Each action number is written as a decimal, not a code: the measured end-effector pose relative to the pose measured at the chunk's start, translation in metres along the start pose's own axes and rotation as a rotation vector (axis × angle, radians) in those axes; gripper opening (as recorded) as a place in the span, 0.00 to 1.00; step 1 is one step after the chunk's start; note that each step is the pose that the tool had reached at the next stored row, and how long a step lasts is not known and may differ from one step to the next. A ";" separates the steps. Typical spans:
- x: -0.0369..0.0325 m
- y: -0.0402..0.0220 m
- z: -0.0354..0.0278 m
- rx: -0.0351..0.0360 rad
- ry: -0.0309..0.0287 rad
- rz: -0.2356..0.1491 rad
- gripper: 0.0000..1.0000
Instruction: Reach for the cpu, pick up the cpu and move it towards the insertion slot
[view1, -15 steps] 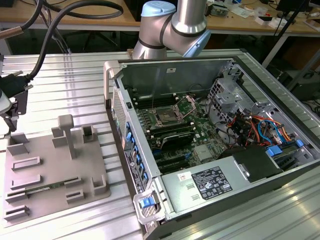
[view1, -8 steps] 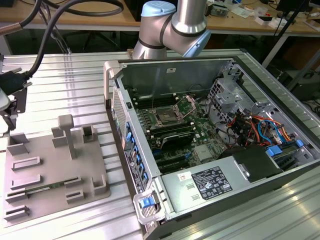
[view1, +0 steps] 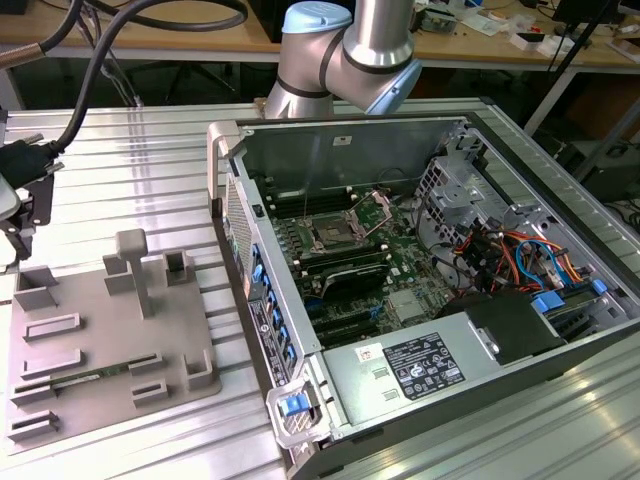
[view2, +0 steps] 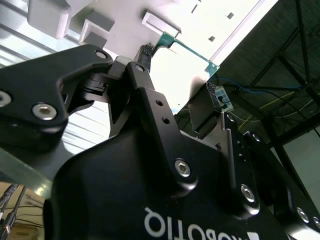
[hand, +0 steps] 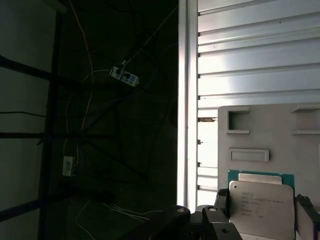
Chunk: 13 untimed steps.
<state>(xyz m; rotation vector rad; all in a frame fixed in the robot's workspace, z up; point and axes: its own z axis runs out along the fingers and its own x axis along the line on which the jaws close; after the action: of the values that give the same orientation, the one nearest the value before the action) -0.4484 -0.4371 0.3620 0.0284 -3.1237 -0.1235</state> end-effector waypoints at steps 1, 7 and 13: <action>-0.0009 -0.0001 0.0001 -0.0001 0.0001 0.000 0.55; -0.0048 0.0000 0.0003 0.0003 0.0000 0.000 0.55; -0.0133 -0.0001 0.0002 0.0002 0.0000 0.000 0.55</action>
<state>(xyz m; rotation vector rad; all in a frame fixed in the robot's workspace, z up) -0.4351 -0.4369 0.3616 0.0282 -3.1237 -0.1231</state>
